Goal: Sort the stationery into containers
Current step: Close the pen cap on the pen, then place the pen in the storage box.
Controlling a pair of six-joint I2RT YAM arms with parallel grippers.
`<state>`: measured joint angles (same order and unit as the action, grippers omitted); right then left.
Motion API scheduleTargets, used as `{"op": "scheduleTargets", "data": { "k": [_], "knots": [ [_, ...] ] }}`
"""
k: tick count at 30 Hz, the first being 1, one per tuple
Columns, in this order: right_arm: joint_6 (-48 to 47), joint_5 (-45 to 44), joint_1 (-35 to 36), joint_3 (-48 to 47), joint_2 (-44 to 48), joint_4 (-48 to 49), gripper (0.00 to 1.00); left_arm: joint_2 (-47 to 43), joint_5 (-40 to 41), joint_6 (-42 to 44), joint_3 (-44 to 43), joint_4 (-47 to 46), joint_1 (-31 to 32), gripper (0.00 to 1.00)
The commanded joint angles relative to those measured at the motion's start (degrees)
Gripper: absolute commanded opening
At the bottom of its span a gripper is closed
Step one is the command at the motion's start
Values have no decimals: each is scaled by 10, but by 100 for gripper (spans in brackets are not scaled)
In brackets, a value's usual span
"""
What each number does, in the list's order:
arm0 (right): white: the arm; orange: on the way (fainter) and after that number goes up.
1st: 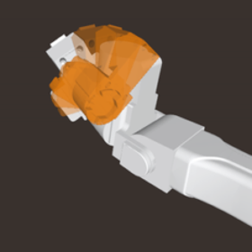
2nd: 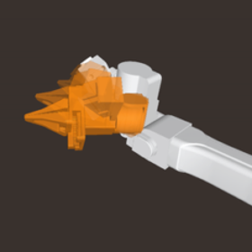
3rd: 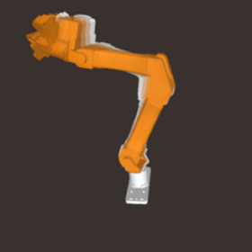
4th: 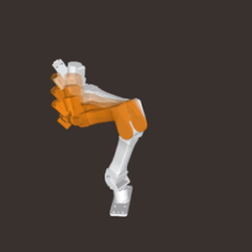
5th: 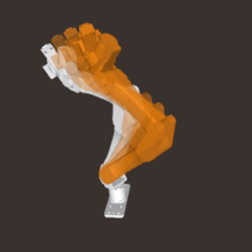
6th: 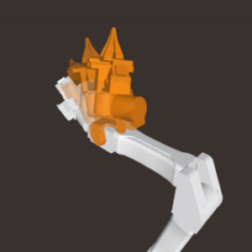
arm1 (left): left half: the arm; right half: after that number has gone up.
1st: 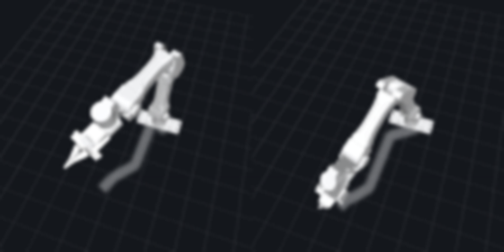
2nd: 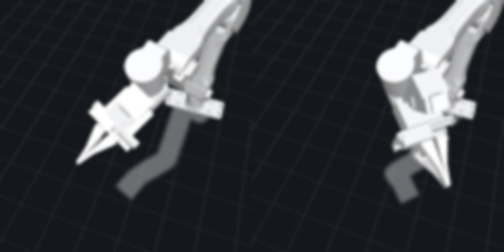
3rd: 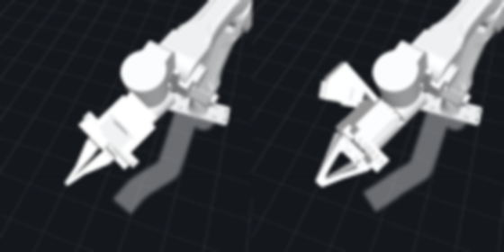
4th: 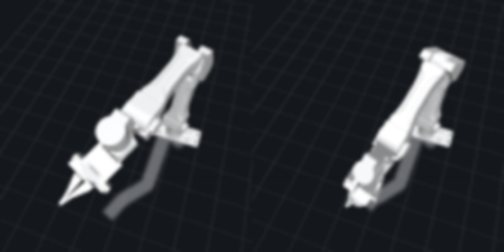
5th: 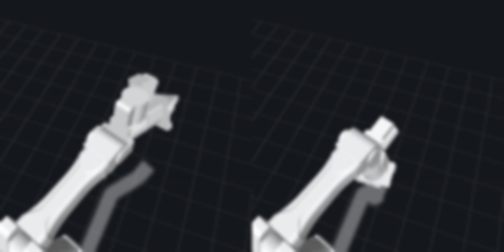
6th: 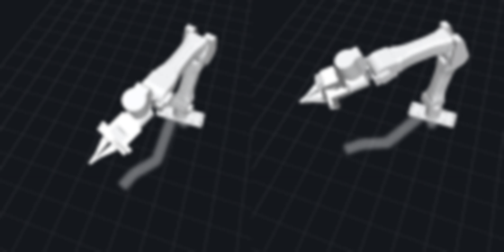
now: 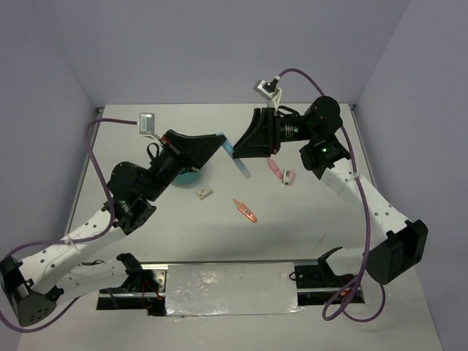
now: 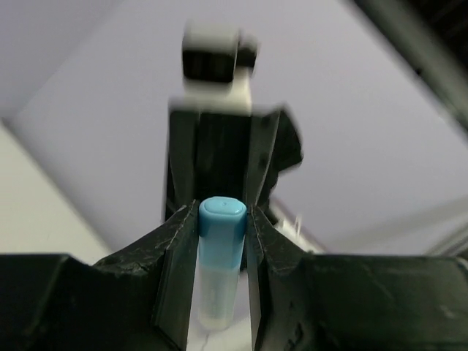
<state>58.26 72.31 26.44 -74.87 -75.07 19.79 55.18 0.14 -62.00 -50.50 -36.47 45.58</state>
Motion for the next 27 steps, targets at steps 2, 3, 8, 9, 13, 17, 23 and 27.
{"op": "scheduleTargets", "data": {
  "k": [2, 3, 8, 9, 13, 17, 23, 27],
  "knots": [
    [24, -124, -19, 30, -3, 164, 54, 17, -61, 99, -73, 263, 49, 0],
    [17, -121, -21, 38, 2, 158, 58, 19, -39, 110, -90, 282, 49, 0],
    [-138, -130, -31, 73, 38, -25, 68, 48, 16, 168, -180, 346, 23, 0],
    [-164, -132, -38, 82, 42, -51, 69, 52, 8, 169, -186, 346, 14, 0],
    [-211, -154, -86, 138, 78, -112, 71, 60, -5, 165, -172, 342, -38, 0],
    [-298, -318, -146, 148, 116, -254, 72, 85, 75, 209, -173, 381, -73, 0],
    [-344, -425, -165, 124, 157, -391, 72, 174, 268, 323, -192, 346, -98, 0],
    [-351, -409, -164, 136, 185, -412, 72, 264, 341, 376, -213, 313, -127, 0]
  ]
}}
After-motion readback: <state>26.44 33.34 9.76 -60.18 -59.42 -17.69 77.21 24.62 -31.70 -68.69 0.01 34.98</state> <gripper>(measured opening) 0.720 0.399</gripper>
